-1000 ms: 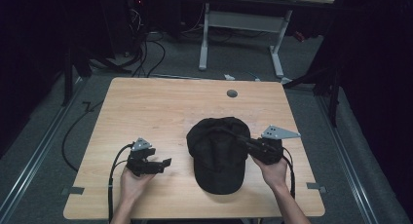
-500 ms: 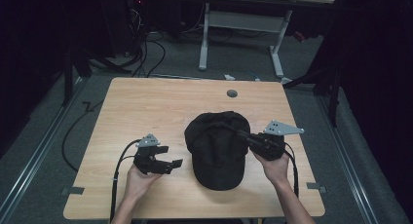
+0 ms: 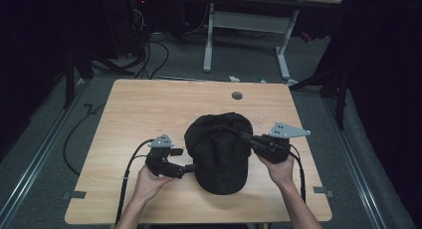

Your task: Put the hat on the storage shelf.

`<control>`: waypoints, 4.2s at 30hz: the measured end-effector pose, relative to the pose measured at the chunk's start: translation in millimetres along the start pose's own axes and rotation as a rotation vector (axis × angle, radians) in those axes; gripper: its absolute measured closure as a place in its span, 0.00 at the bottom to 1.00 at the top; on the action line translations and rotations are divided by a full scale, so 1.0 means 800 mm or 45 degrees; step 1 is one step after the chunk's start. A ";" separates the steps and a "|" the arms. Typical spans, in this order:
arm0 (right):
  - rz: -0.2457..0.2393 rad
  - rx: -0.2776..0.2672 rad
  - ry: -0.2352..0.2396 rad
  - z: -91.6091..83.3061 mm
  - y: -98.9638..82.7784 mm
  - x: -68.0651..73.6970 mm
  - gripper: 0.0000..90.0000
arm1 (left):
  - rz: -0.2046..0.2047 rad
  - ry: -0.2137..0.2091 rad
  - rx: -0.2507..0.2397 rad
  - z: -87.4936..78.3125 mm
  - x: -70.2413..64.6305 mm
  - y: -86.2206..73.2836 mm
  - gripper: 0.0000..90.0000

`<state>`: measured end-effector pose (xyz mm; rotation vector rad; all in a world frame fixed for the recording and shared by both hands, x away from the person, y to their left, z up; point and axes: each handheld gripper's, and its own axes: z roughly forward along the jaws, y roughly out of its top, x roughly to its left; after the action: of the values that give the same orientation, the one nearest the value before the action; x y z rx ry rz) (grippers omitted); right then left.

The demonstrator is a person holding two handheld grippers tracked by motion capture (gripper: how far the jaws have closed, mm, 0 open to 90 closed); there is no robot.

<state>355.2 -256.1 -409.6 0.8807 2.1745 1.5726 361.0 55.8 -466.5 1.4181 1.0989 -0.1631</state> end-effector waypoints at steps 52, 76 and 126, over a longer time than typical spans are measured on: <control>-0.095 -0.037 0.036 0.011 -0.001 -0.009 0.95 | 0.077 -0.257 0.222 -0.006 -0.034 -0.007 0.73; -0.009 0.053 -0.068 0.004 -0.014 -0.012 0.58 | 0.100 -0.207 0.030 -0.036 -0.036 0.007 0.78; 0.131 0.484 -0.475 0.047 -0.140 -0.047 0.47 | 0.141 0.092 -0.413 -0.047 -0.027 0.089 0.77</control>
<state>372.9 -275.3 -530.8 1.2983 2.2037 0.9420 378.7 92.4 -393.6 1.1952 1.0489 0.1418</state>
